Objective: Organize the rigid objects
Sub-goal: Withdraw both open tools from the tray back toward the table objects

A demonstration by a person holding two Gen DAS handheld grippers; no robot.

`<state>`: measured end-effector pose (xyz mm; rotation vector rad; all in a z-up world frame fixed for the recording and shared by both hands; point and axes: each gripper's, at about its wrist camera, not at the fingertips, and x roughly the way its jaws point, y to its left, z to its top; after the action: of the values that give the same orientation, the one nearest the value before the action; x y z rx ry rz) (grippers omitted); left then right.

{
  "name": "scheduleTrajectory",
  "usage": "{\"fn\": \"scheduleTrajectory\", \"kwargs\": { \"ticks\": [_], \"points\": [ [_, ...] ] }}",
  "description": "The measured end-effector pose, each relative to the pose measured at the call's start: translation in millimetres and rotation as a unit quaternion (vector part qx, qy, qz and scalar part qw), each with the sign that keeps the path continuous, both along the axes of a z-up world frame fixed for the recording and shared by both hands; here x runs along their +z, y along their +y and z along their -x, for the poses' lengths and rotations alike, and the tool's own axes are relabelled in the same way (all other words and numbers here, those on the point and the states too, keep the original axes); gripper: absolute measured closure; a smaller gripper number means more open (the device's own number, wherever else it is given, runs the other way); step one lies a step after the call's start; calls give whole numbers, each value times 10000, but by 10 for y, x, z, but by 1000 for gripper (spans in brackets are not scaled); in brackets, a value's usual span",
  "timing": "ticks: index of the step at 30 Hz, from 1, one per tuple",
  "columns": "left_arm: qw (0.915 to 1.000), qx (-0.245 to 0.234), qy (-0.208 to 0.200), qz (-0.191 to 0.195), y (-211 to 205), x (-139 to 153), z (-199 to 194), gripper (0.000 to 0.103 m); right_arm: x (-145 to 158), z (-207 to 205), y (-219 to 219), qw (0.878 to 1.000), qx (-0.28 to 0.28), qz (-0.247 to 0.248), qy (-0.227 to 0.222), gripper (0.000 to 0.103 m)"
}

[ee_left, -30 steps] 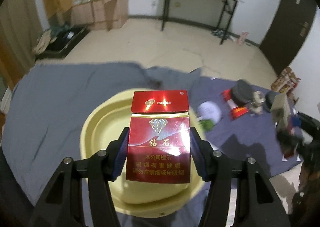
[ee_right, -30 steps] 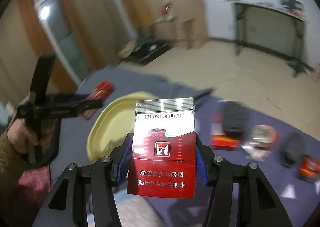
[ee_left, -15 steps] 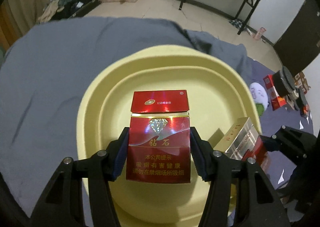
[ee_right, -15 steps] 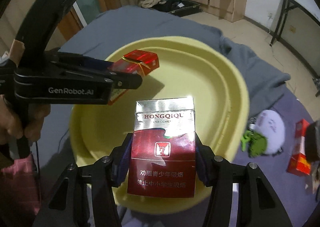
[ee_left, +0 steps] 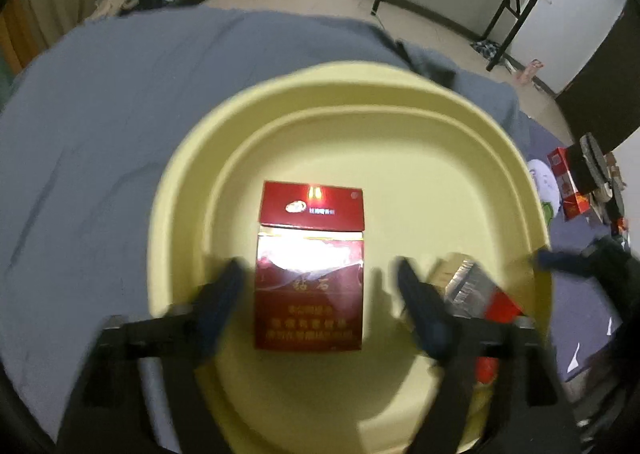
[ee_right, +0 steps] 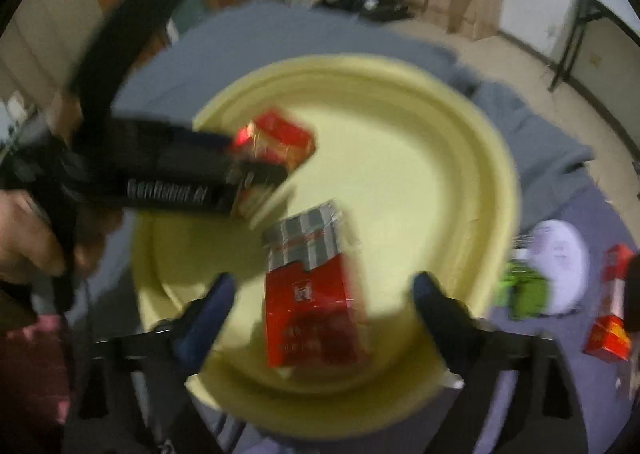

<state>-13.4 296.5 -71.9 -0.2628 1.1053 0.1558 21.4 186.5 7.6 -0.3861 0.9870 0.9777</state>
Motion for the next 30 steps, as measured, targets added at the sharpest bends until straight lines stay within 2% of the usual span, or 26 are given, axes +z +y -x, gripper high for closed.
{"fn": "scheduleTrajectory", "kwargs": {
  "ticks": [1,5,8,11,15,17,21,24,25,26,28,30],
  "points": [
    [10000,-15,-91,-25,-27,91,27,4,146,-29,-147,9997,-159,-174,-49,5],
    [9991,-87,-405,-93,-193,489,69,0,727,-158,-887,9936,-823,-741,-237,0],
    [9975,-239,-656,-66,-459,858,47,0,1132,-159,-1585,9846,-1388,-883,-588,0],
    [9950,-465,-882,-51,-855,1235,-13,0,1420,-75,-2290,9734,-2018,-803,-732,0],
    [9889,-829,-1229,91,-1518,1667,-25,0,1586,88,-3181,9527,-2838,-802,-733,0],
    [9868,-956,-1295,161,-1794,1781,-33,0,1584,211,-3618,9403,-3232,-780,-727,0],
    [9852,-1230,-1137,375,-2277,1825,-57,0,1493,394,-4222,9221,-3750,-791,-533,0],
    [9847,-1129,-1250,446,-2438,1773,11,0,1404,612,-4550,9172,-3808,-941,-701,0],
    [9849,-1112,-1263,407,-2476,1722,47,0,1309,700,-4636,9181,-3797,-826,-774,0],
    [9850,-1092,-1273,405,-2502,1633,77,0,1218,714,-4674,9183,-3871,-406,-725,0],
    [9870,-1115,-1129,265,-2566,1476,47,0,1258,768,-4759,9203,-3826,65,-819,0],
    [9874,-1142,-1089,88,-2610,1399,34,0,1374,866,-4820,9205,-3744,-38,-1115,0]
  ]
}}
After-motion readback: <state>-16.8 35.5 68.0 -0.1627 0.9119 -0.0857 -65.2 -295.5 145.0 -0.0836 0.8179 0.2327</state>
